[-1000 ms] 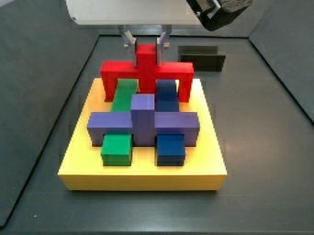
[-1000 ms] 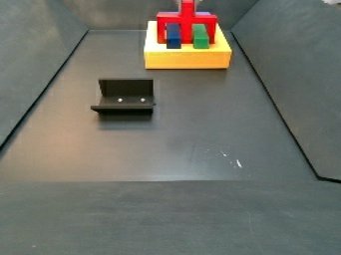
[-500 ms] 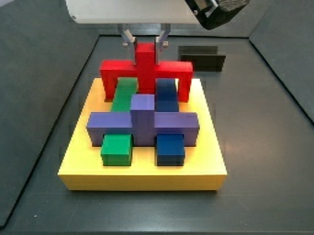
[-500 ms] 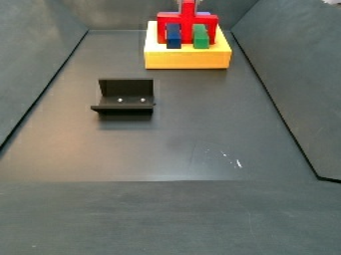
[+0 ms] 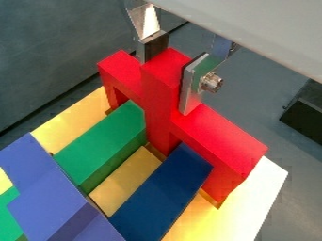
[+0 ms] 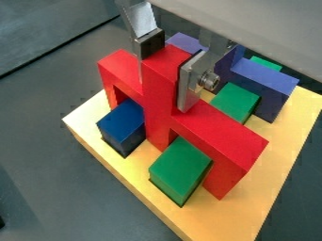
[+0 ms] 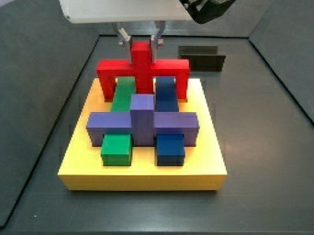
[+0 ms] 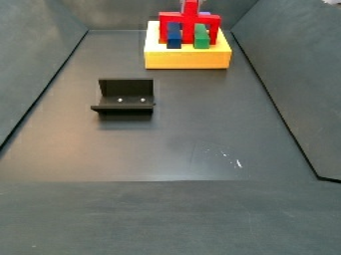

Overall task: Pick up the red object. Move up. Place the red object on the fixture. Regrasp the red object. Move to above the board. Insert the red object.
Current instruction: Insert the red object.

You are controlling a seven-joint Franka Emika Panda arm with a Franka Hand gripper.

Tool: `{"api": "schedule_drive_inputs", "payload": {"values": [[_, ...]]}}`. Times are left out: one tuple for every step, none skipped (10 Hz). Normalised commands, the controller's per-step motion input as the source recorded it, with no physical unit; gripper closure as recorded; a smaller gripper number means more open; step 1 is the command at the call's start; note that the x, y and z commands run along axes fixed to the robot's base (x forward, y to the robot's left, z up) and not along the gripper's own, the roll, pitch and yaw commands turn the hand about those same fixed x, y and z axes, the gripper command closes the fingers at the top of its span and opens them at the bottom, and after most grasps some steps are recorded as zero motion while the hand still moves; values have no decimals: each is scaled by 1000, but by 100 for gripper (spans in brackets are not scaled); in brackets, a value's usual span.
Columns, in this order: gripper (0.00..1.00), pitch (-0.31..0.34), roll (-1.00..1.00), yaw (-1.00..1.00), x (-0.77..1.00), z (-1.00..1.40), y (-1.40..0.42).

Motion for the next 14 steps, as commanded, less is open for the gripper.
{"api": "schedule_drive_inputs", "payload": {"values": [[100, -36, -24, 51, 0, -251, 0], [100, -4, 0, 51, 0, -294, 0], [100, 0, 0, 31, 0, -383, 0], [100, 0, 0, 0, 0, -406, -14], [100, 0, 0, 0, 0, -406, -23], [100, -3, 0, 0, 0, -429, 0], [100, 0, 0, 0, 0, -494, -6], [100, -4, -16, 0, 91, -483, -89], [100, 0, -1, -9, 91, -477, -60], [100, 0, 0, -3, 69, -477, -31], [100, -13, -21, -11, 49, -520, -6], [100, -20, -36, -9, 97, -517, -34], [100, -27, -50, 0, 154, -511, -49], [100, -19, -60, 0, 251, -497, -23]]}}
